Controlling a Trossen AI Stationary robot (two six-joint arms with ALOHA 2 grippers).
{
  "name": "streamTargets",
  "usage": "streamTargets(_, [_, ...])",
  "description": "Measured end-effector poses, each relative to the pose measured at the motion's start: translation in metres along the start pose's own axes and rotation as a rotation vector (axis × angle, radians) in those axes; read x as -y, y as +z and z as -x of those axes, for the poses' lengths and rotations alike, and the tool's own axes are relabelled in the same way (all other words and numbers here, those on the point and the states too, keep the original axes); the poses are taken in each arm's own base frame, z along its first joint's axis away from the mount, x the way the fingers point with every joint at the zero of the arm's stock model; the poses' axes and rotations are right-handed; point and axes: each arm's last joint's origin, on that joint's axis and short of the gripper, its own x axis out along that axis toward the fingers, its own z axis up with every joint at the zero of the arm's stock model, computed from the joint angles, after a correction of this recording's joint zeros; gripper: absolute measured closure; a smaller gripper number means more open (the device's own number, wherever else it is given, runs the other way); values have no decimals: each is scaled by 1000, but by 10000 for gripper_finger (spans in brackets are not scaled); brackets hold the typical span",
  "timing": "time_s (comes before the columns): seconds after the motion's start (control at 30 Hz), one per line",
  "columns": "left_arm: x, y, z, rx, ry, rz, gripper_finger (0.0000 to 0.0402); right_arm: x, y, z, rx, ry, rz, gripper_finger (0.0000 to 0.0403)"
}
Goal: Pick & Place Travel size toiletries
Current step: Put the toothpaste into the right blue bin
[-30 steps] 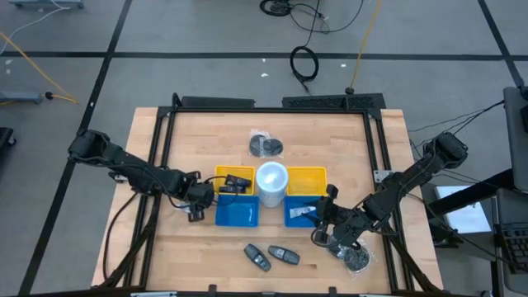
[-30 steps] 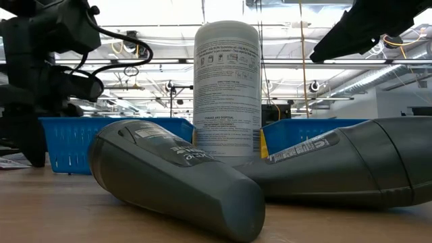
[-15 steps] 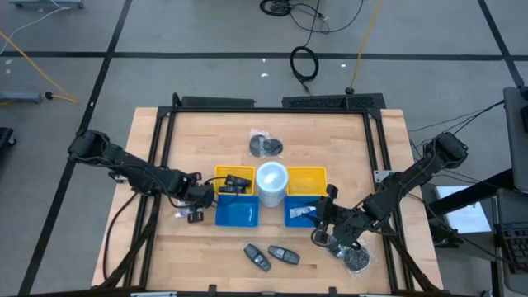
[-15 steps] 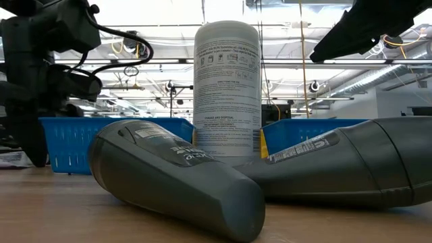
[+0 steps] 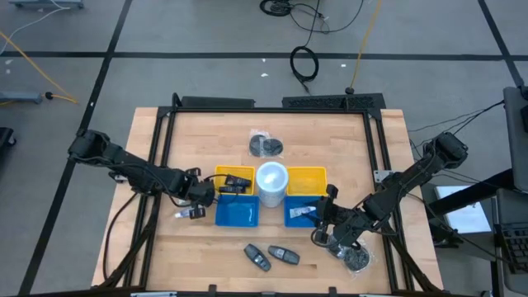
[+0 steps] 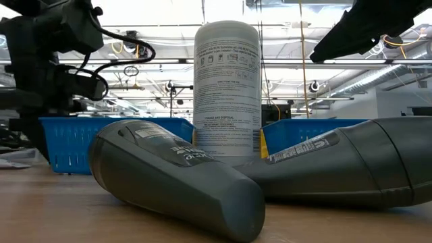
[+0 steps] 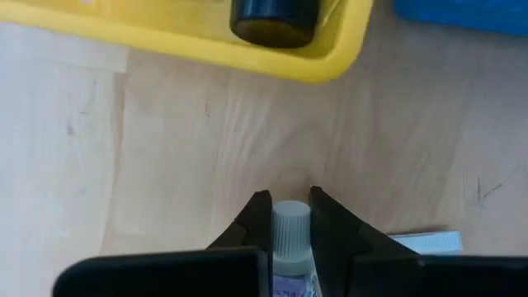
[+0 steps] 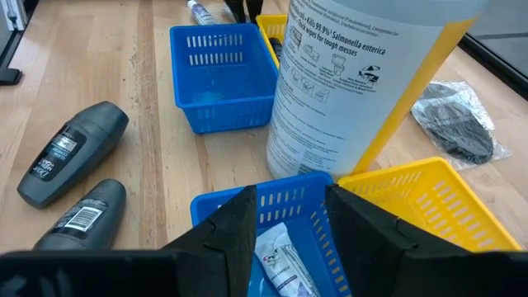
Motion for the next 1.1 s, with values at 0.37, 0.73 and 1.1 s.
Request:
streamTargets(0.37, [2, 24, 42, -17, 56, 9, 365, 0, 0, 0, 0, 0, 0, 264])
streamTargets(0.73, [14, 64, 122, 239, 142, -1, 365, 0, 0, 0, 0, 0, 0, 264])
streamTargets(1.1, [46, 88, 181, 648, 40, 38, 365, 0, 0, 0, 2, 1, -6, 264])
